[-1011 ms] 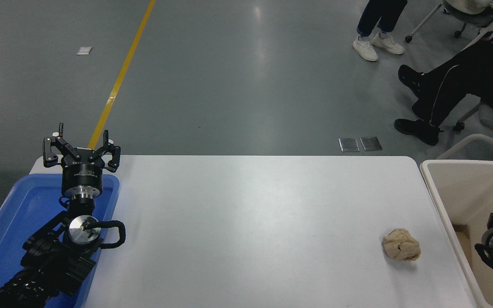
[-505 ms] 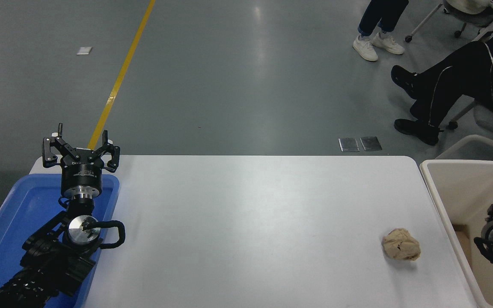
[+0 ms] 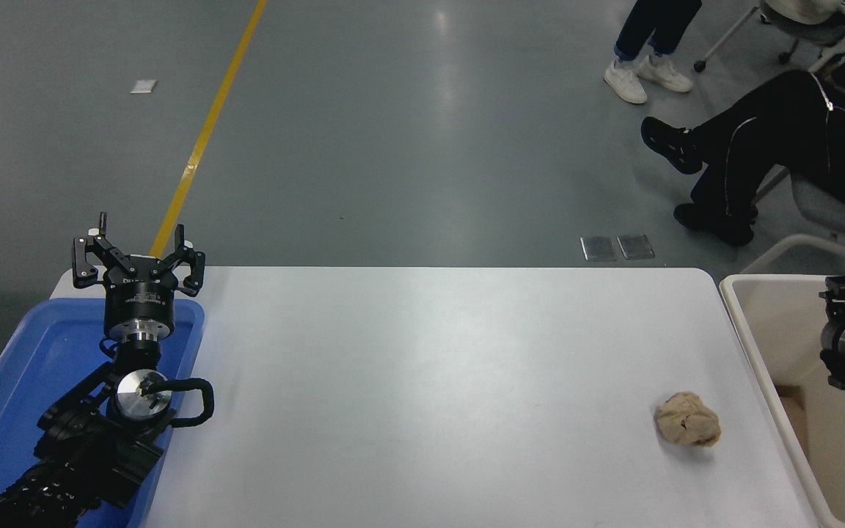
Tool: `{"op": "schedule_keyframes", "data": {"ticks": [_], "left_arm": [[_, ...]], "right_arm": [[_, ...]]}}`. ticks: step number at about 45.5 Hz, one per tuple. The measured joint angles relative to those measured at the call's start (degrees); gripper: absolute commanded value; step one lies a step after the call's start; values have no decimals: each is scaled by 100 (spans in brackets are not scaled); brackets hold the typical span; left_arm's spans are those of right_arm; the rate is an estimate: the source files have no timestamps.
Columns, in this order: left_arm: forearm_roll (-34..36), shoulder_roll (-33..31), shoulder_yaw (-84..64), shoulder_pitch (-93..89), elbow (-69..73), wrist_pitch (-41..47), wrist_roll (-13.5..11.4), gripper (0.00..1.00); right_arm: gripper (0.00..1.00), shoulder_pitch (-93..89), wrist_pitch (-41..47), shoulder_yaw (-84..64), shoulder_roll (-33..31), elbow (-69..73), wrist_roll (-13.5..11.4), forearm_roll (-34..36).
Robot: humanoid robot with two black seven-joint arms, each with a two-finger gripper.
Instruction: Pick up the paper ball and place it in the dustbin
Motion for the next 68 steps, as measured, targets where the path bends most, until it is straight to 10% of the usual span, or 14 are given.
{"op": "schedule_keyframes", "data": {"ticks": [18,34,68], "left_arm": [[12,0,2,-5,-7,-9,5,99],[17,3,3,-5,-10,-9,8,99],[13,9,2,-4,-11,-8,8,99]], "right_arm": [[100,2726,55,-2403,-1082,3641,17,-1580],[100,5793,256,-5185,-114,5937,31,-2076],[100,9220,4525,-5411,946,6833,701,-711]]}}
